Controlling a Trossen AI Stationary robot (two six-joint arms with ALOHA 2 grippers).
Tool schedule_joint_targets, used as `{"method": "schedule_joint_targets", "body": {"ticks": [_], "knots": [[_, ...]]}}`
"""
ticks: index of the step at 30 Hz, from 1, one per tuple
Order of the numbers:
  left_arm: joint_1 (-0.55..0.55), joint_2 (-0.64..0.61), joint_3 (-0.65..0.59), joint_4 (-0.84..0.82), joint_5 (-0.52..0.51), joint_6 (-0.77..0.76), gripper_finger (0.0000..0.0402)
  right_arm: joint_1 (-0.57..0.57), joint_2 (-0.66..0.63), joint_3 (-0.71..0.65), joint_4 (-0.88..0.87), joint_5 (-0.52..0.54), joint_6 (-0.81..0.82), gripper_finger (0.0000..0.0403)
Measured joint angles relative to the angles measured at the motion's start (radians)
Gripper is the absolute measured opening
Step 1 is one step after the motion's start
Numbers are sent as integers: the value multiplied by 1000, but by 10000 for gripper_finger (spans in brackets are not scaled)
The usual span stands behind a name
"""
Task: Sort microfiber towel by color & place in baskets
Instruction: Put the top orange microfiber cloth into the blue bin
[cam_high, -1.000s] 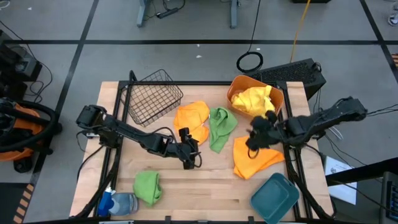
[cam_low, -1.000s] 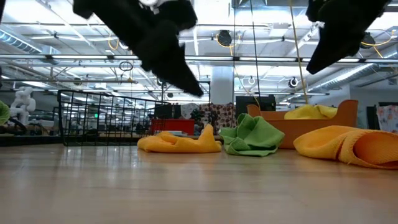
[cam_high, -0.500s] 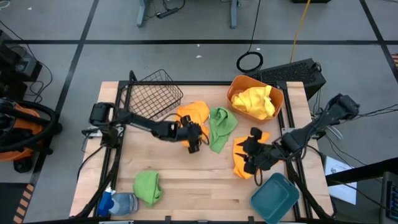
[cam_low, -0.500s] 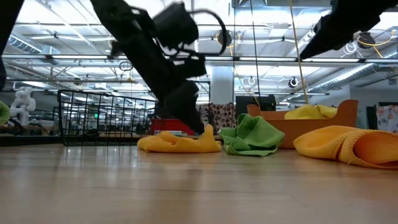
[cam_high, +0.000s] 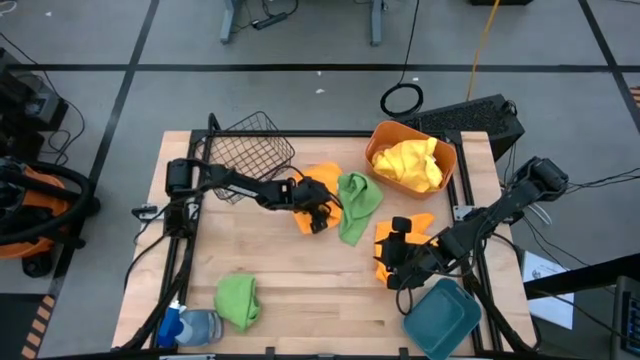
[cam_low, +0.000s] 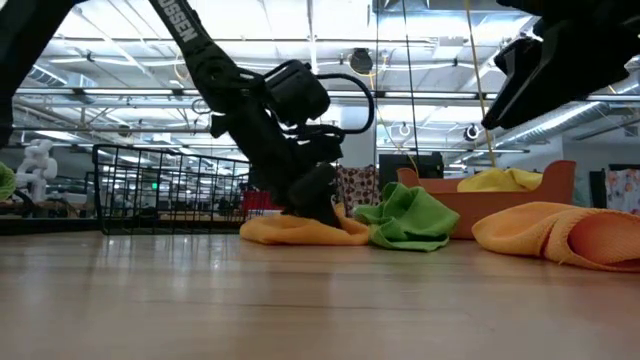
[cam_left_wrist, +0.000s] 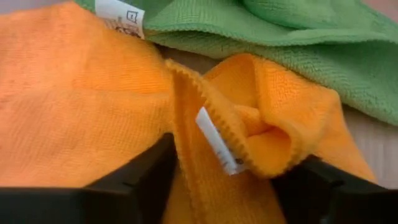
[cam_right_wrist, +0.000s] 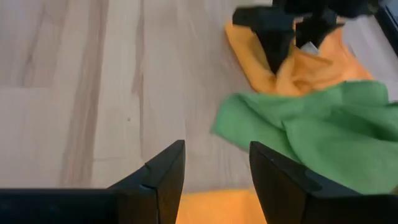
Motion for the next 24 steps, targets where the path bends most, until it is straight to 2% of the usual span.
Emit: {"method": "schedule_joint_targets", "body": {"ticks": [4,6,8,13,17,24], "knots": [[-20,-4,-3,19,-75,-61,116,0,1,0,45,0,-29,171],[-23,-26,-8,14,-73,-90,50,0,1,0,69,1,-49,171],[-28,-55,-10,5,-69,-112,18,0,1,0,98,4,-74,171],[-58,-163,-16,-36,-65,-118,29,-4,1,0,159,86,-132,171],[-90,-282,-12,-40,-75,-118,17,-19,1,0,247,113,-191,171],[-196,-434,-11,-20,-105,-62,13,-49,75,0,564,102,-388,174]]}}
